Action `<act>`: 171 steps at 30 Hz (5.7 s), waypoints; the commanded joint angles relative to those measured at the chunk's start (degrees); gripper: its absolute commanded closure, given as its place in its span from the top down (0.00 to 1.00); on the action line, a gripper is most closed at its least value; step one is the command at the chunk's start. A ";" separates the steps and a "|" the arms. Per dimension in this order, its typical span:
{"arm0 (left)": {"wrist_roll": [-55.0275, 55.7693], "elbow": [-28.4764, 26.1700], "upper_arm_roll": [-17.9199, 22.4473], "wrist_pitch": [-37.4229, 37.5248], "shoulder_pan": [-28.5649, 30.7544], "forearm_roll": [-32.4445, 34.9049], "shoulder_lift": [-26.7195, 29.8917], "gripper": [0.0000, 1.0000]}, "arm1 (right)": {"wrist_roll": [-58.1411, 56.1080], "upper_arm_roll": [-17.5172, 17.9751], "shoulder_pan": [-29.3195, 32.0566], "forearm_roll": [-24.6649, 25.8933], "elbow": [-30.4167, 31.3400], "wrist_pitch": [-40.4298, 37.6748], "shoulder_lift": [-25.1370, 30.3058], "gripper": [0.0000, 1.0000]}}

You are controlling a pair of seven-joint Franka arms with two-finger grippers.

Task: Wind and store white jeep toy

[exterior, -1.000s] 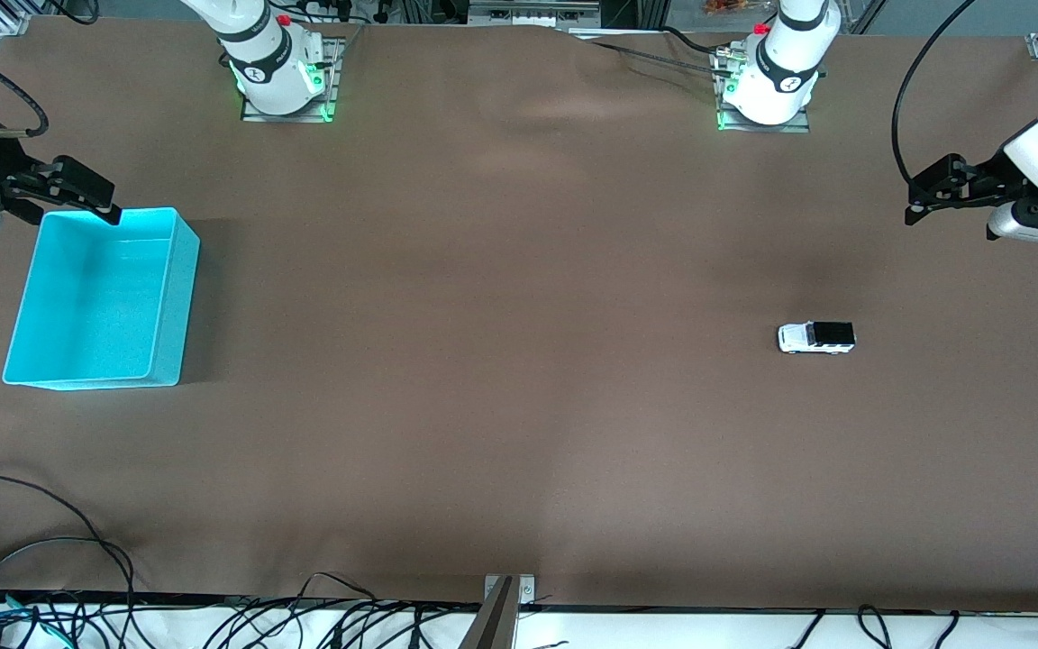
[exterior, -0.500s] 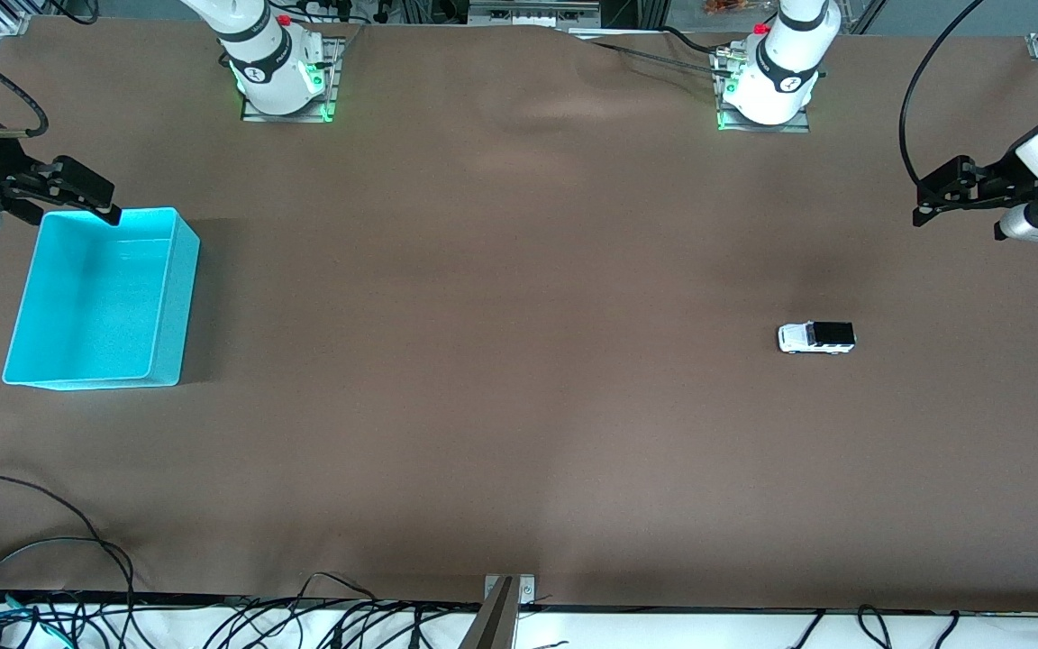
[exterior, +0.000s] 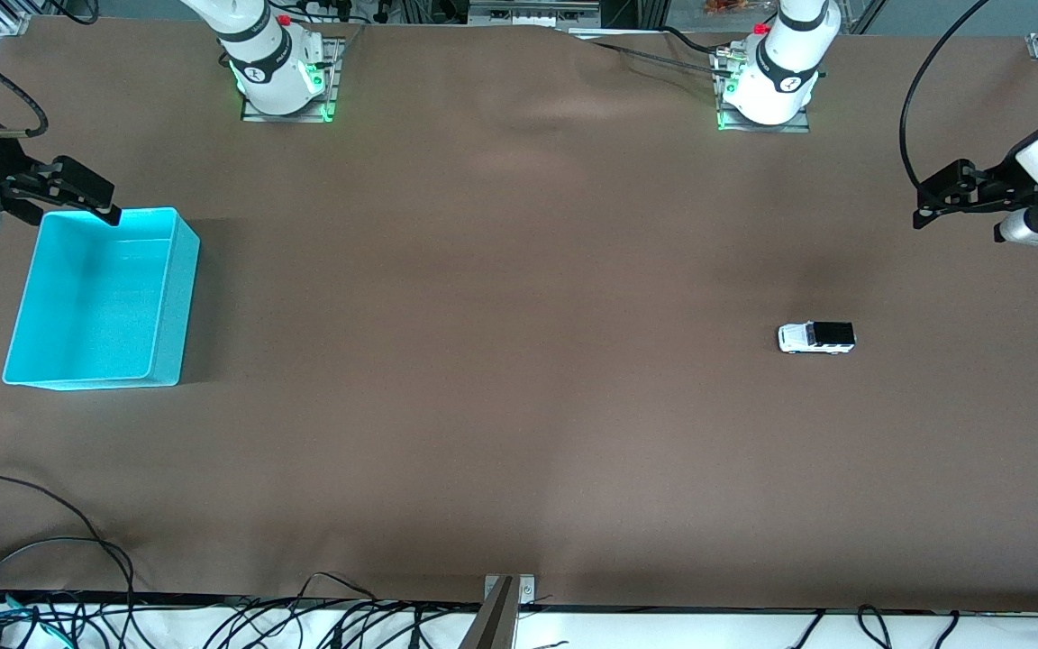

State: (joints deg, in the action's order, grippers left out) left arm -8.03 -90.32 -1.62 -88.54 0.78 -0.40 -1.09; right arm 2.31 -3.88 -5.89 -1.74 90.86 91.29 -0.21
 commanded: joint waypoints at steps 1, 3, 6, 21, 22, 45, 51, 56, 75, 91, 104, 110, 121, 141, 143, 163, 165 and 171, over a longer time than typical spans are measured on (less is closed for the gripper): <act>0.21 0.41 -0.31 2.40 0.28 0.75 0.04 1.00 | 0.50 -0.07 -0.18 0.16 -0.51 0.03 0.12 1.00; 0.12 0.41 -0.40 2.58 0.63 0.75 0.04 1.00 | 0.50 -0.07 -0.18 0.16 -0.51 0.03 0.12 1.00; 0.13 0.41 -0.31 2.58 0.63 0.84 -0.05 1.00 | 0.50 -0.16 -0.18 0.07 -0.51 0.03 0.12 1.00; -9.26 1.64 -0.40 2.67 0.80 0.40 -2.60 1.00 | 0.50 -0.16 -0.18 0.07 -0.51 0.03 0.04 1.00; -10.76 1.64 -0.40 2.67 0.89 0.40 -2.69 1.00 | 0.50 -0.16 -0.18 0.07 -0.51 0.03 0.04 1.00; -51.02 -1.43 -0.40 -0.23 6.52 1.54 -9.36 1.00 | 0.50 -0.16 -0.18 -0.02 -0.51 0.11 0.04 1.00; -54.71 -7.66 -0.40 -6.98 6.87 2.86 -9.37 1.00 | 0.50 -0.16 -0.18 -0.02 -0.51 0.20 0.04 1.00; -60.07 -13.46 -0.49 -14.98 7.04 3.21 -9.46 1.00 | 0.50 -0.16 -0.18 -0.02 -0.51 0.29 0.04 1.00; -79.76 -28.24 -0.84 -41.36 6.43 3.21 -15.34 1.00 | 0.50 -0.16 -0.18 -0.02 -0.51 0.29 0.04 1.00; -86.36 -29.73 -0.93 -50.50 6.43 3.21 -21.06 1.00 | 0.50 -0.16 -0.18 -0.10 -0.51 0.29 0.04 1.00; -86.80 -31.40 -1.02 -53.76 6.52 3.13 -23.52 1.00 | 0.50 -0.16 -0.18 -0.02 -0.51 0.29 0.04 1.00; -86.80 -31.49 -1.02 -54.02 6.52 2.77 -24.22 0.92 | 0.50 -0.16 -0.18 -0.02 -0.51 0.29 0.04 1.00; -86.71 -31.49 -1.28 -54.11 6.43 2.69 -24.40 0.13 | 0.50 -0.16 -0.18 -0.02 -0.51 0.29 0.04 1.00; -86.80 -30.79 -1.19 -53.76 9.94 2.60 -26.07 0.13 | 0.50 -0.16 -0.18 -0.02 -0.51 0.29 0.04 1.00; -86.89 -30.70 -1.19 -53.41 10.91 2.68 -26.24 0.13 | 0.50 -0.16 -0.18 -0.02 -0.51 0.29 0.04 1.00; -101.91 -26.14 -0.93 -53.23 21.10 3.21 -31.16 0.13 | 0.50 -0.16 -0.18 -0.02 -0.51 0.29 0.04 1.00; -103.84 -25.34 -0.93 -53.23 22.33 3.21 -31.78 0.12 | 0.50 -0.16 -0.18 -0.02 -0.51 0.29 0.04 1.00; -106.83 -24.29 -0.84 -53.23 25.67 3.30 -32.57 0.12 | 0.50 -0.16 -0.18 -0.02 -0.51 0.29 0.04 1.00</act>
State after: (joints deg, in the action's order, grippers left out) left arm -111.17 -117.04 -2.30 -141.09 23.56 1.61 -28.11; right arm 2.31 -3.89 -5.89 -1.74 90.86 91.61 -0.25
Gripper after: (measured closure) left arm 0.485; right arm 0.000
